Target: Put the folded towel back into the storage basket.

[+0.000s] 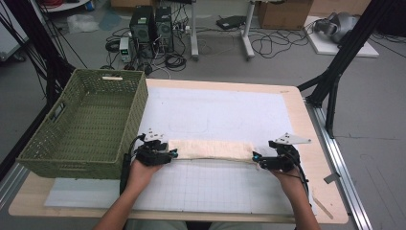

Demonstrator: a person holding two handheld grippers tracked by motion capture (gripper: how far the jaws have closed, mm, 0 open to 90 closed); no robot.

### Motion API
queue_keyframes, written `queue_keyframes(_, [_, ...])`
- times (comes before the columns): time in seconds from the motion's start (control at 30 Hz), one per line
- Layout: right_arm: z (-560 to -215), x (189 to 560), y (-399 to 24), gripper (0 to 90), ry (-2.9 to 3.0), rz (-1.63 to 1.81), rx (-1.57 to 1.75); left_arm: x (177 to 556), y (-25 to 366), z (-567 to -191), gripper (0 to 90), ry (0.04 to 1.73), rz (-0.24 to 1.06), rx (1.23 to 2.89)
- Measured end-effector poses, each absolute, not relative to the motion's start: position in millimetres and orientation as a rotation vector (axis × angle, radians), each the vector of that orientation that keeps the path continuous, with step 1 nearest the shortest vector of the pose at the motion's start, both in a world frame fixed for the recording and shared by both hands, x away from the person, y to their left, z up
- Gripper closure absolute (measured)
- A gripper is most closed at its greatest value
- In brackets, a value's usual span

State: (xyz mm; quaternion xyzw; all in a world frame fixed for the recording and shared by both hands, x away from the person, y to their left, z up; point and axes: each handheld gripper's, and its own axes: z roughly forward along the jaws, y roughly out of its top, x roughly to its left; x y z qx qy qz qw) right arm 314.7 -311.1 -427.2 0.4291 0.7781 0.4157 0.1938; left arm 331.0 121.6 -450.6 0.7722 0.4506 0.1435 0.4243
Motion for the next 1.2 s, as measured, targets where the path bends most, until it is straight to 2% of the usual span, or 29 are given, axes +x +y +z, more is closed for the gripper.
queue_keyframes(0.1, [-429.9,315.6,-308.2,16.9,2.191,1.165,1.225,330.2,121.4,-451.3,53.5,1.112,0.382,1.943])
queue_keyframes(0.33, [-433.0,315.0,-301.8,26.0,2.174,1.152,1.238,329.7,120.2,-451.8,71.4,1.087,0.346,1.943])
queue_keyframes(0.57, [-440.6,315.3,-295.3,38.9,2.246,1.121,1.266,329.4,119.8,-451.8,77.4,1.086,0.346,1.936])
queue_keyframes(1.0, [-446.3,314.9,-284.6,75.0,2.345,1.129,1.274,329.4,120.3,-451.7,81.5,1.081,0.345,1.933])
queue_keyframes(1.2, [-444.0,313.5,-282.9,81.1,2.342,1.117,1.249,328.3,120.2,-450.4,82.8,1.053,0.368,1.943])
